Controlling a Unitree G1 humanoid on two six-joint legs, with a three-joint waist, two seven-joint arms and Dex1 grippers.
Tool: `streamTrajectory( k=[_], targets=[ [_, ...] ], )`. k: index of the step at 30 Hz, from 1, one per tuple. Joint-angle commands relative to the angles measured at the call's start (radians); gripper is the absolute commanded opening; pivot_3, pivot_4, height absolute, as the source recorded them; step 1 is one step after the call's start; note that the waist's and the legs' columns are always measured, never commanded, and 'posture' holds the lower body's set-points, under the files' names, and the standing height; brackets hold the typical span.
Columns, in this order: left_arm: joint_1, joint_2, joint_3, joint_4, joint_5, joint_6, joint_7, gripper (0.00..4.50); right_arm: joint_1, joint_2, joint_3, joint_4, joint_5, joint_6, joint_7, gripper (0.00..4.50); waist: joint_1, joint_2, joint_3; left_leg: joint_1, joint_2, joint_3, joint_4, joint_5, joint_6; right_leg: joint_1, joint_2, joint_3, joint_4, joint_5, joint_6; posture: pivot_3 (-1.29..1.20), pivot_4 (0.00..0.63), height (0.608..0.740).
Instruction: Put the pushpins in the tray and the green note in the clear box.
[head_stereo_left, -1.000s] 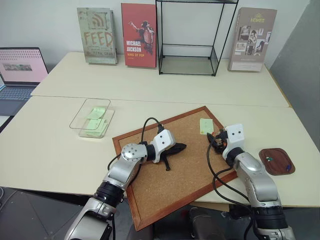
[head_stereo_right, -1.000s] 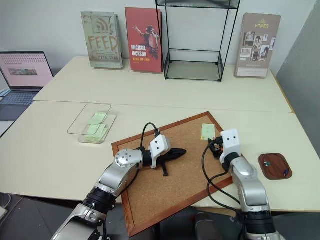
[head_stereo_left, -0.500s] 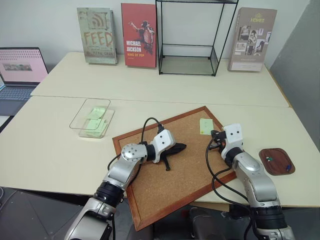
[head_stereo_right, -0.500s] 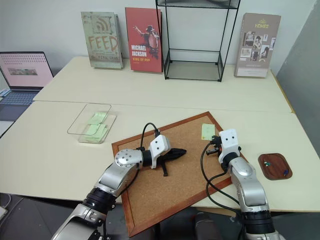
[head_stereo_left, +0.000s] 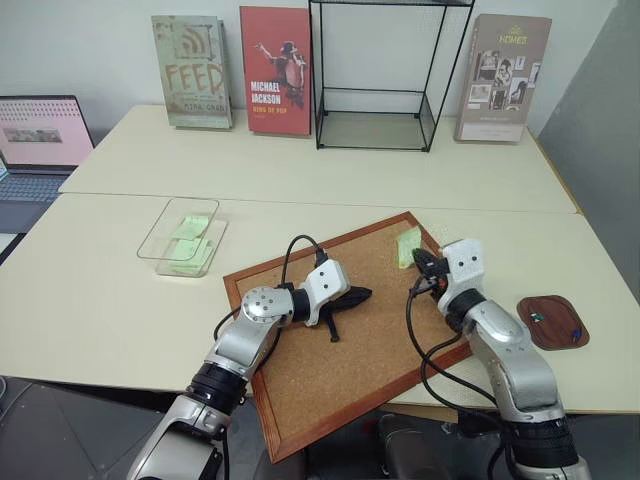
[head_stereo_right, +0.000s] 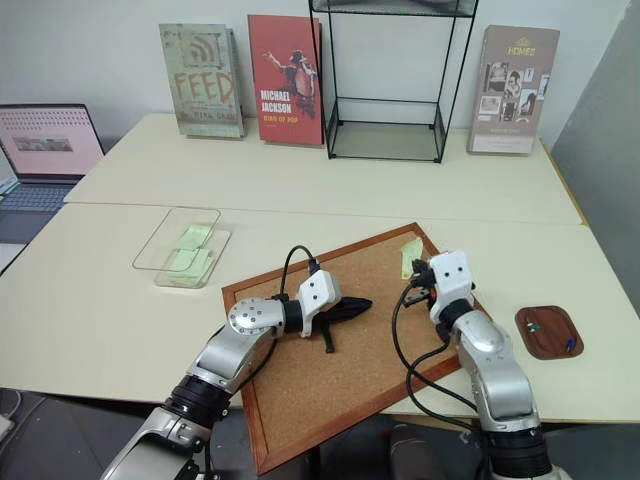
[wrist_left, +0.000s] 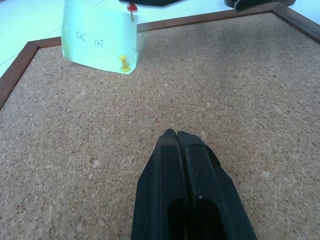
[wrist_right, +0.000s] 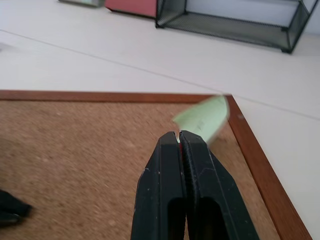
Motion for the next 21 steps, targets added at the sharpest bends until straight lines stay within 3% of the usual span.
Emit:
streamTrajectory(
  k=[1, 8, 14, 21],
  targets=[
    [0.01, 0.006, -0.013, 0.036, 0.028, 0.009, 0.005, 0.0, -0.009, -0.001, -0.006, -0.053, 0.01, -0.005, -0.002, 0.02, 0.0, 0.0, 0.0, 0.0, 0.0, 0.0, 0.0, 0.0, 0.0, 0.0, 0.0, 0.0, 0.0, 0.0, 0.0, 0.0, 0.15, 0.74],
    [0.011, 0.002, -0.015, 0.032, 0.028, 0.011, 0.008, 0.0, 0.028, -0.063, -0.079, -0.146, 0.007, 0.026, 0.0, 0.02, 0.0, 0.0, 0.0, 0.0, 0.0, 0.0, 0.0, 0.0, 0.0, 0.0, 0.0, 0.0, 0.0, 0.0, 0.0, 0.0, 0.15, 0.74],
    [0.018, 0.004, -0.013, 0.029, 0.025, 0.006, 0.011, 0.0, 0.241, -0.223, -0.279, -0.23, -0.01, 0.046, 0.038, 0.02, 0.007, 0.0, 0.0, -0.001, -0.001, -0.001, -0.001, 0.0, 0.0, 0.0, -0.001, 0.0, -0.001, 0.0, 0.0, 0.0, 0.15, 0.74],
    [0.005, 0.005, -0.014, 0.055, 0.028, -0.013, 0.007, 0.0, 0.417, -0.351, -0.386, -0.245, -0.054, 0.081, 0.076, 0.02, 0.002, 0.001, -0.001, 0.001, 0.0, 0.0, 0.0, 0.0, 0.0, 0.0, -0.001, 0.0, -0.001, 0.0, 0.0, 0.0, 0.15, 0.74]
  ],
)
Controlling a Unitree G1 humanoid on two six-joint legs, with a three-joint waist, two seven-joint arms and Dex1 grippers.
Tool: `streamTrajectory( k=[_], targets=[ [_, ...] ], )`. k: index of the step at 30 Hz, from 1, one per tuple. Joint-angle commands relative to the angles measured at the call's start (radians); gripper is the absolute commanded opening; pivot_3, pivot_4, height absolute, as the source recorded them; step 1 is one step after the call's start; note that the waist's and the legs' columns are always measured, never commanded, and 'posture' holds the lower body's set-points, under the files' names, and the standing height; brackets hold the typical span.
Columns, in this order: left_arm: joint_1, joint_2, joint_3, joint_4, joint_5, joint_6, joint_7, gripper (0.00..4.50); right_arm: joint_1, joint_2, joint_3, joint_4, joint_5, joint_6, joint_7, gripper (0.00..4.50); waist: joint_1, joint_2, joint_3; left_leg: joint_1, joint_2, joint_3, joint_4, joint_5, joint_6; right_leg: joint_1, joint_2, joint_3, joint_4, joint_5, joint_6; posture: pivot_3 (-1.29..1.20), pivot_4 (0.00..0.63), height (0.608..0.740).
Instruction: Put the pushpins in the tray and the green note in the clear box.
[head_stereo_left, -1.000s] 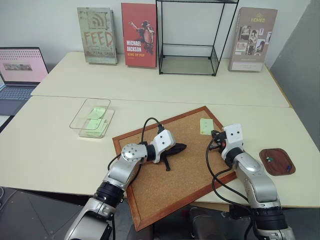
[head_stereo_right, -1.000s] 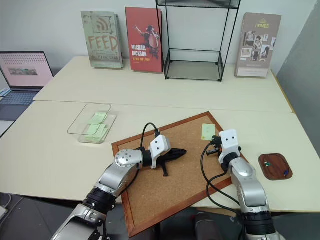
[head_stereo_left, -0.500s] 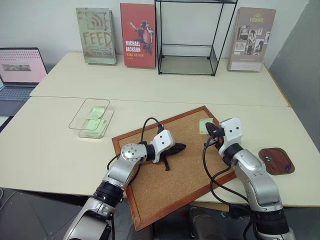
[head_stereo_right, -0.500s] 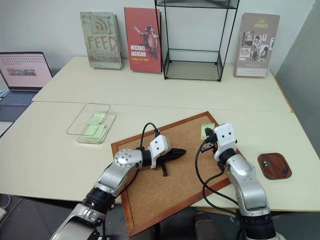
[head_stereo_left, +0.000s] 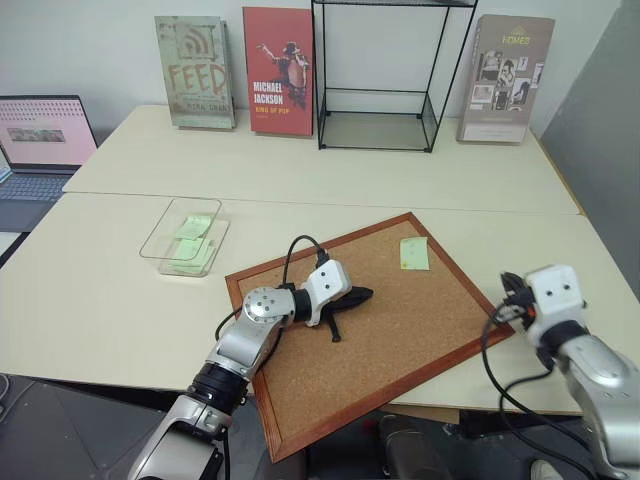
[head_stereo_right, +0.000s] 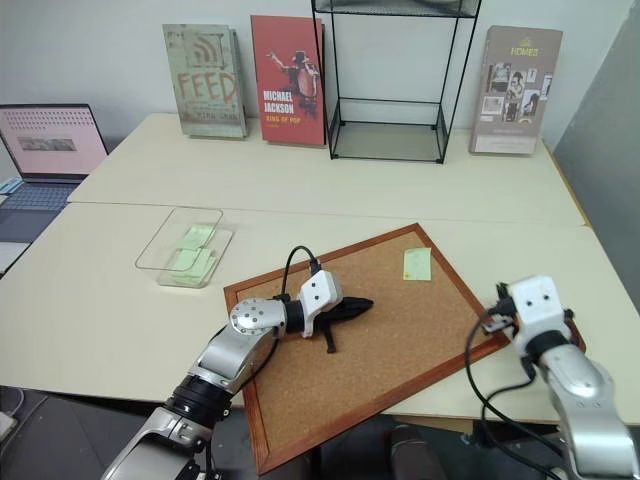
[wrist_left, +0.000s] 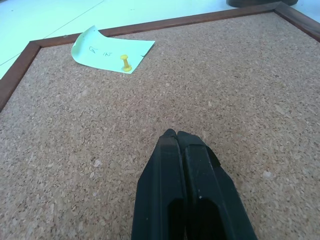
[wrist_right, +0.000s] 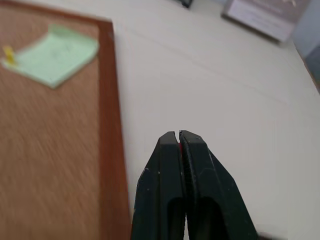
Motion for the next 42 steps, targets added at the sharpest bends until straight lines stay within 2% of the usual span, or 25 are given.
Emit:
streamTrajectory(
  k=[1, 10, 11, 16, 25, 26, 29, 31, 34, 38, 42],
  targets=[
    [0.007, 0.005, -0.014, 0.044, 0.027, -0.005, -0.002, 0.0, 0.049, -0.039, -0.052, -0.041, -0.03, 0.017, 0.01, 0.02, -0.001, 0.0, 0.0, 0.0, 0.0, 0.0, 0.0, 0.0, 0.0, 0.0, 0.0, 0.0, 0.0, 0.0, 0.0, 0.0, 0.15, 0.74],
    [0.001, 0.002, -0.016, 0.054, 0.027, -0.018, -0.007, 0.0, 0.09, -0.072, -0.072, -0.016, -0.068, 0.074, 0.009, 0.02, 0.0, 0.0, 0.0, 0.0, 0.0, 0.001, 0.001, 0.0, 0.0, 0.0, 0.0, 0.0, -0.001, 0.0, 0.0, 0.0, 0.15, 0.74],
    [0.001, 0.002, -0.016, 0.054, 0.027, -0.019, -0.007, 0.0, 0.092, -0.074, -0.075, -0.011, -0.069, 0.08, 0.009, 0.35, 0.0, 0.0, 0.0, 0.0, 0.0, 0.001, 0.001, 0.0, 0.0, 0.0, 0.0, 0.001, -0.001, 0.0, 0.0, 0.0, 0.15, 0.74],
    [0.003, 0.002, -0.012, 0.052, 0.026, -0.017, -0.007, 0.0, 0.107, -0.08, -0.093, 0.001, -0.069, 0.108, 0.014, 1.44, 0.001, 0.0, 0.0, -0.001, 0.0, 0.001, 0.001, 0.0, 0.0, 0.0, 0.0, 0.0, -0.001, 0.0, 0.0, 0.0, 0.15, 0.74],
    [0.003, 0.002, -0.012, 0.053, 0.026, -0.017, -0.006, 0.0, 0.079, -0.073, -0.133, -0.011, -0.06, 0.094, 0.001, 3.17, 0.0, 0.0, 0.0, -0.001, 0.0, 0.001, 0.001, 0.0, 0.0, 0.0, -0.001, 0.001, -0.002, 0.0, 0.0, 0.0, 0.15, 0.74],
    [0.003, 0.002, -0.011, 0.054, 0.026, -0.017, -0.007, 0.0, 0.057, -0.061, -0.147, -0.028, -0.029, 0.088, 0.009, 3.53, 0.0, 0.0, 0.0, -0.001, 0.0, 0.001, 0.001, 0.0, 0.0, 0.0, -0.001, 0.001, -0.002, 0.0, 0.0, 0.0, 0.15, 0.74],
    [0.001, 0.001, -0.012, 0.057, 0.026, -0.016, -0.008, 0.0, -0.036, -0.002, -0.143, -0.098, 0.136, 0.107, 0.069, 3.58, -0.002, 0.0, 0.0, 0.0, 0.0, 0.002, 0.001, 0.0, 0.0, 0.0, 0.0, 0.001, -0.002, 0.0, 0.0, 0.0, 0.15, 0.74],
    [0.0, -0.001, -0.013, 0.058, 0.026, -0.016, -0.008, 0.0, -0.074, 0.027, -0.112, -0.117, 0.184, 0.11, 0.083, 3.58, -0.002, 0.0, 0.0, 0.0, 0.001, 0.001, 0.001, 0.0, 0.0, 0.0, 0.0, 0.0, -0.002, 0.0, 0.0, 0.0, 0.15, 0.74],
    [-0.002, -0.002, -0.012, 0.06, 0.026, -0.015, -0.007, 0.0, -0.132, 0.062, -0.046, -0.1, 0.187, 0.092, 0.064, 3.58, -0.002, -0.001, 0.0, 0.0, 0.001, 0.001, 0.001, 0.0, 0.0, 0.0, 0.0, 0.0, -0.002, 0.0, 0.0, 0.0, 0.15, 0.74],
    [-0.006, -0.006, -0.012, 0.057, 0.026, -0.009, -0.005, 0.0, -0.248, 0.107, 0.154, -0.016, 0.136, 0.042, 0.066, 3.58, -0.002, 0.0, 0.0, -0.002, 0.0, 0.001, 0.001, 0.0, 0.0, 0.0, 0.0, 0.0, -0.002, 0.0, 0.0, 0.0, 0.15, 0.74],
    [-0.01, -0.005, -0.009, 0.06, 0.027, -0.009, -0.006, 0.0, -0.337, 0.143, 0.275, 0.085, 0.101, 0.005, 0.072, 3.58, -0.001, 0.0, 0.0, -0.001, 0.001, 0.0, 0.001, 0.0, 0.0, 0.0, 0.0, -0.001, -0.001, 0.0, 0.0, 0.0, 0.15, 0.74]
  ],
)
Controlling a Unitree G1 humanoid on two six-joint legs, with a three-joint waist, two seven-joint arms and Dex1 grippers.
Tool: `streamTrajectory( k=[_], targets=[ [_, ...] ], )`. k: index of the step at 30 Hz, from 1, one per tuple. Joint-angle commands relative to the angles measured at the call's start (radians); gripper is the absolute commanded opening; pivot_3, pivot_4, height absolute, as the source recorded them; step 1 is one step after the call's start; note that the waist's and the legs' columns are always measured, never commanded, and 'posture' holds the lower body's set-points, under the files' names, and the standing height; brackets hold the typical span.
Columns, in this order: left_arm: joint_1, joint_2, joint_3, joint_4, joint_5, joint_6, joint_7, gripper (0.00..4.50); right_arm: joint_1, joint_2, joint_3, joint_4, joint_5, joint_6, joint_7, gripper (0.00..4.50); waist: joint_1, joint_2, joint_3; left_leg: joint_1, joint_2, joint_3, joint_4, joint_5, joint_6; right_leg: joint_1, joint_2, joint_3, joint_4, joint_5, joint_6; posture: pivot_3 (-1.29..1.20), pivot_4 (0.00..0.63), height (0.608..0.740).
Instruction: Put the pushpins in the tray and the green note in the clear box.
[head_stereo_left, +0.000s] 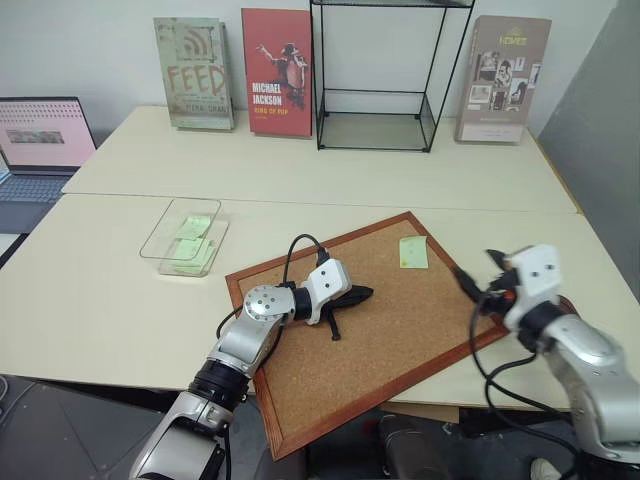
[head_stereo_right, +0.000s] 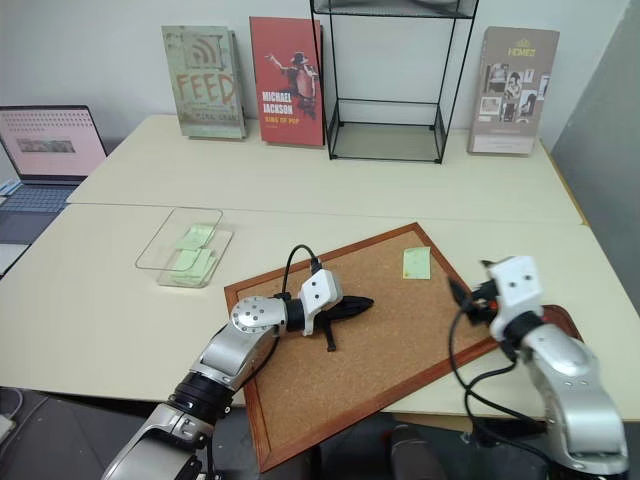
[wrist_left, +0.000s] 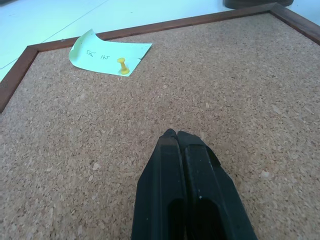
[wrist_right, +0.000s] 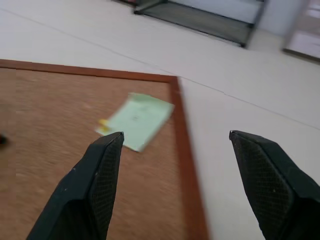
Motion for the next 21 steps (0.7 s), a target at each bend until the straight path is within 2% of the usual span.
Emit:
streamTrajectory(
  k=[1, 6, 12, 13, 17, 20, 21],
  targets=[
    [0.004, 0.006, -0.007, 0.032, 0.027, 0.016, 0.01, 0.0, -0.081, 0.024, 0.095, 0.09, -0.044, -0.066, 0.0, 3.58, 0.0, 0.0, 0.0, 0.0, 0.0, 0.0, 0.0, 0.0, 0.0, 0.0, 0.0, 0.0, 0.0, 0.0, 0.0, 0.0, 0.15, 0.74],
    [0.004, 0.01, -0.005, 0.029, 0.027, 0.018, 0.01, 0.0, -0.173, 0.065, 0.157, 0.248, -0.081, -0.12, -0.011, 3.58, 0.0, 0.0, 0.0, 0.0, 0.0, 0.0, 0.0, 0.0, 0.0, 0.0, 0.0, 0.0, 0.0, 0.0, 0.0, 0.0, 0.15, 0.74],
    [0.007, 0.012, -0.004, 0.024, 0.026, 0.021, 0.013, 0.0, -0.24, 0.089, 0.164, 0.401, -0.11, -0.181, -0.017, 3.58, 0.0, 0.0, 0.0, 0.0, 0.0, 0.0, 0.0, 0.0, 0.0, 0.0, 0.0, 0.0, 0.001, 0.001, 0.001, 0.0, 0.15, 0.74],
    [0.008, 0.012, -0.005, 0.023, 0.027, 0.022, 0.013, 0.0, -0.246, 0.093, 0.165, 0.419, -0.112, -0.19, -0.015, 3.22, 0.0, 0.0, 0.0, 0.0, 0.0, 0.0, 0.0, 0.0, 0.0, 0.0, 0.0, 0.0, 0.001, 0.001, 0.001, 0.0, 0.15, 0.74],
    [0.009, 0.013, -0.005, 0.021, 0.027, 0.023, 0.014, 0.0, -0.26, 0.099, 0.166, 0.47, -0.118, -0.212, -0.018, 2.53, 0.0, 0.0, 0.0, 0.0, 0.0, 0.0, 0.0, 0.0, 0.0, 0.0, 0.0, 0.0, 0.001, 0.001, 0.002, 0.0, 0.15, 0.74],
    [0.01, 0.014, -0.004, 0.019, 0.027, 0.023, 0.015, 0.0, -0.261, 0.101, 0.163, 0.48, -0.116, -0.219, -0.017, 1.85, -0.001, 0.0, 0.0, 0.0, 0.0, 0.0, 0.0, 0.0, 0.0, 0.0, 0.0, 0.0, 0.001, 0.001, 0.002, 0.0, 0.15, 0.74],
    [0.011, 0.015, -0.004, 0.019, 0.027, 0.023, 0.015, 0.0, -0.259, 0.101, 0.162, 0.481, -0.115, -0.222, -0.015, 1.76, -0.001, 0.0, 0.0, 0.0, 0.0, 0.0, 0.0, 0.0, 0.0, 0.0, 0.0, 0.0, 0.001, 0.001, 0.002, 0.0, 0.15, 0.74]
  ],
)
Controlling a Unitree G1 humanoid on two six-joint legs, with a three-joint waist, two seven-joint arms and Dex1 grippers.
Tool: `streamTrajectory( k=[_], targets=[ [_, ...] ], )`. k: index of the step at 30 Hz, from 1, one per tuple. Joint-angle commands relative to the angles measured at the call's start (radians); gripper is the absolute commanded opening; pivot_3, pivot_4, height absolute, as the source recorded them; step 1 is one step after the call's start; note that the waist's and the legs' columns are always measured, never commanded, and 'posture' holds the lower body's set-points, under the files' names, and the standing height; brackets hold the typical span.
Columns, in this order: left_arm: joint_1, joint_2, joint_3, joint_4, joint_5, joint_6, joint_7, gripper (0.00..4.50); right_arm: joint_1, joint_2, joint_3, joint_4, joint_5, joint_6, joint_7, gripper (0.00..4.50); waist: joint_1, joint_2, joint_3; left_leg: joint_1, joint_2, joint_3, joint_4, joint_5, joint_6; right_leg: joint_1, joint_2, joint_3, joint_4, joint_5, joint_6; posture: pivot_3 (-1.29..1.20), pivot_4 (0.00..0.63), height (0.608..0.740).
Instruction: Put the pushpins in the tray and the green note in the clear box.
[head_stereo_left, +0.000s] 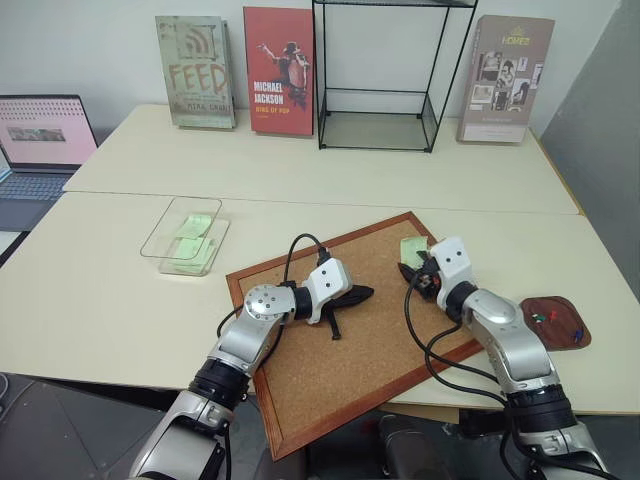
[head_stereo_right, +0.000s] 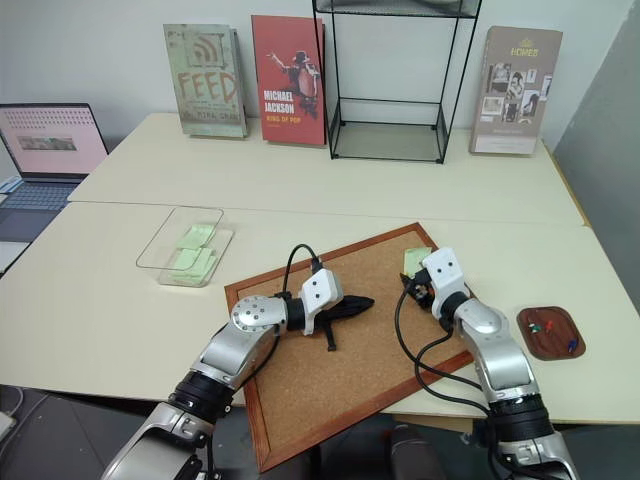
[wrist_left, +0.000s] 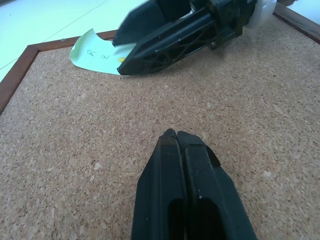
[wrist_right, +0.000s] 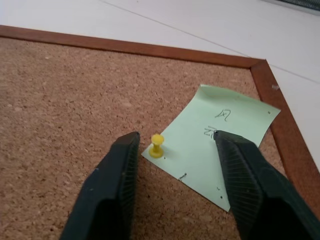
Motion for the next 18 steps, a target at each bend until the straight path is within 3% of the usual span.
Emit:
streamTrajectory(
  k=[1, 8, 18],
  targets=[
    [0.016, 0.012, -0.001, 0.018, 0.027, 0.02, 0.016, 0.0, -0.018, 0.001, -0.008, -0.012, -0.001, -0.029, 0.005, 1.52, 0.0, 0.0, 0.0, 0.0, 0.0, 0.0, 0.0, 0.0, 0.0, 0.0, 0.0, 0.0, 0.0, 0.0, 0.0, 0.0, 0.15, 0.74],
    [0.018, 0.016, 0.0, 0.02, 0.026, 0.018, 0.016, 0.0, -0.017, 0.007, -0.009, -0.011, -0.002, -0.03, 0.008, 0.07, 0.0, 0.0, 0.0, 0.0, 0.0, 0.0, 0.0, 0.0, 0.0, 0.0, 0.0, 0.0, 0.0, 0.0, 0.0, 0.0, 0.15, 0.74],
    [0.02, 0.019, 0.002, 0.02, 0.024, 0.018, 0.017, 0.0, -0.031, -0.035, 0.0, -0.18, 0.001, 0.003, 0.042, 0.01, 0.0, 0.0, 0.0, -0.001, 0.0, 0.0, 0.0, 0.0, 0.0, 0.0, 0.0, 0.0, 0.0, 0.0, 0.0, 0.0, 0.15, 0.74]
  ],
)
